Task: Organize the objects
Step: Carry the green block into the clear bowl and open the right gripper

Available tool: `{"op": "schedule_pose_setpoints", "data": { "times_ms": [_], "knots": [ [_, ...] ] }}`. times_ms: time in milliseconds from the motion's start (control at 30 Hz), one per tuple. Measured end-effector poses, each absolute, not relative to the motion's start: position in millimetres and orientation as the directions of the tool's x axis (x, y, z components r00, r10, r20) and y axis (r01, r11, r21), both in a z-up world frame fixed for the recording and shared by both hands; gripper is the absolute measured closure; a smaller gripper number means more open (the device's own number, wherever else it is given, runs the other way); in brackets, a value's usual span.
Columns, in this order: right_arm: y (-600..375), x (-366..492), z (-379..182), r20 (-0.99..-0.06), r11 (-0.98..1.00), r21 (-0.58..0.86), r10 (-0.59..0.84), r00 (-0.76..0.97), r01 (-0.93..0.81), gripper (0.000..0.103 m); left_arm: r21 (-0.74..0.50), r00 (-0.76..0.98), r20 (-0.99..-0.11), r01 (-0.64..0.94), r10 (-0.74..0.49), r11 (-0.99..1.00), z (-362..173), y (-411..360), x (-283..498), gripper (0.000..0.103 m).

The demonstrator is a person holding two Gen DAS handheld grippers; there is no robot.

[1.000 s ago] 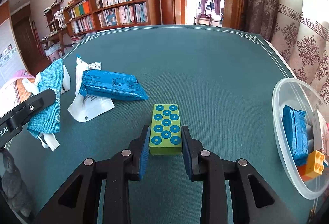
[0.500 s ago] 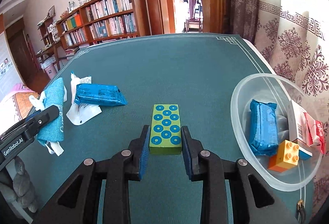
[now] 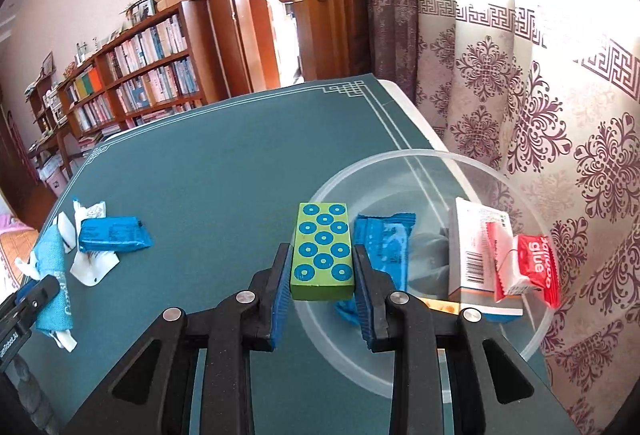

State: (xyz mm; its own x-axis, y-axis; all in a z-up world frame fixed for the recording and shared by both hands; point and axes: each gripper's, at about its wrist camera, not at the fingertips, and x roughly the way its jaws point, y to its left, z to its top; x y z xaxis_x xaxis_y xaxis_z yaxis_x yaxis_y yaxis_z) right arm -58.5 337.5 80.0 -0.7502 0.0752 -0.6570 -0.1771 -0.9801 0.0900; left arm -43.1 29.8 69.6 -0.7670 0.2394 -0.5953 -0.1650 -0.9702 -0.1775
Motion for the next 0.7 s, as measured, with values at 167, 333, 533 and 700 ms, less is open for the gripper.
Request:
{"op": "schedule_pose_setpoints", "data": {
  "times_ms": [167,333,533,700],
  "knots": [
    [358,-64,82,-0.653,-0.97,0.086,0.117,-0.748,-0.227,0.073,-0.169,-0.764,-0.598,-0.172,0.24,-0.97,70,35,-43,0.054],
    [370,-70,78,-0.658,-0.964,0.079,0.14,-0.739,-0.254,0.073,-0.159,-0.763,-0.601,-0.179,0.239,-0.971,70,39,-42,0.054],
    [381,-75,72,-0.663,-0.956,0.083,0.158,-0.732,-0.281,0.073,-0.15,-0.76,-0.604,-0.187,0.24,-0.971,71,41,-41,0.054],
    [390,-71,71,-0.665,-0.947,0.101,0.163,-0.729,-0.304,0.072,-0.138,-0.758,-0.605,-0.201,0.243,-0.97,73,47,-41,0.054]
  ]
}}
